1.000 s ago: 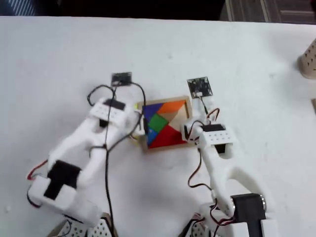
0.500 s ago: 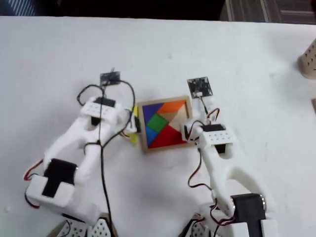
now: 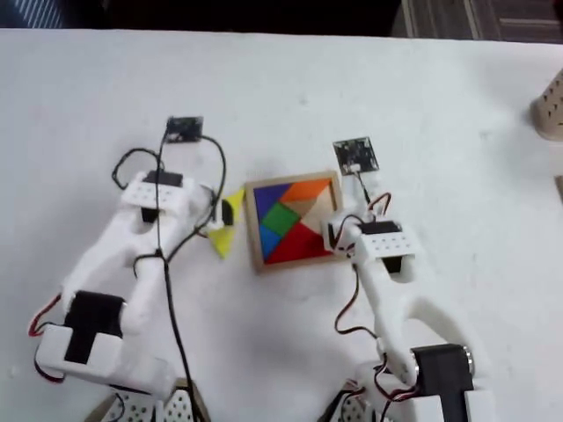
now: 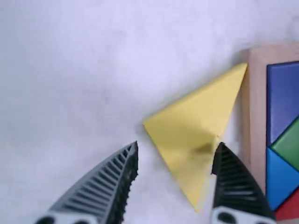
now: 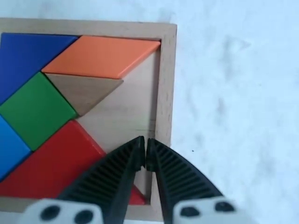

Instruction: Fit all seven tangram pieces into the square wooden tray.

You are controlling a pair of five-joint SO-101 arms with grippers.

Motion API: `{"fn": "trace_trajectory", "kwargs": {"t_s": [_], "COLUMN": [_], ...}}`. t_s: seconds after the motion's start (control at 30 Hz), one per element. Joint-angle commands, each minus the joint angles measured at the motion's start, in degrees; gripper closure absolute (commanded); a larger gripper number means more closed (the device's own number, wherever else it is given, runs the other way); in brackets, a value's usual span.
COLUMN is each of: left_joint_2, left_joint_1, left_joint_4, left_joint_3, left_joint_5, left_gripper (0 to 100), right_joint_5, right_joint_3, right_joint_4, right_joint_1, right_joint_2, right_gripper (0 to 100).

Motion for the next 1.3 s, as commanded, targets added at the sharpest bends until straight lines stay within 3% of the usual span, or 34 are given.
{"fn": "trace_trajectory", "kwargs": {"t_s": [0.0, 0.3, 0.53, 0.87, 1.13, 1.27], "left_joint_2": [-2.9, -2.8, 3.6, 19.0, 20.3, 21.3], "left_joint_1": [-0.5, -1.0, -0.9, -4.0, -4.6, -3.2], "left_joint_4": [-4.0, -4.9, 3.5, 11.1, 11.8, 16.0], "left_joint_3": [-0.3, -0.6, -6.5, -24.7, -25.8, -25.4], "left_joint_5": [-4.8, -9.5, -9.3, -9.5, -9.7, -13.5], "left_gripper": [74, 73, 58, 66, 66, 66], "right_joint_5": [0.0, 0.0, 1.8, 1.8, 1.8, 1.8], "right_joint_3": [-0.7, -0.7, -0.7, -0.7, -0.7, -0.7], "right_joint_4": [-1.5, -1.5, -1.5, -1.5, -1.5, -1.5], "right_joint_1": [-0.2, 0.0, 0.0, 0.0, 0.0, 0.0], "right_joint_2": [-0.2, -0.2, -0.1, -0.1, -0.1, -0.1], "right_gripper": [98.1, 98.1, 98.1, 98.1, 98.1, 98.1]}}
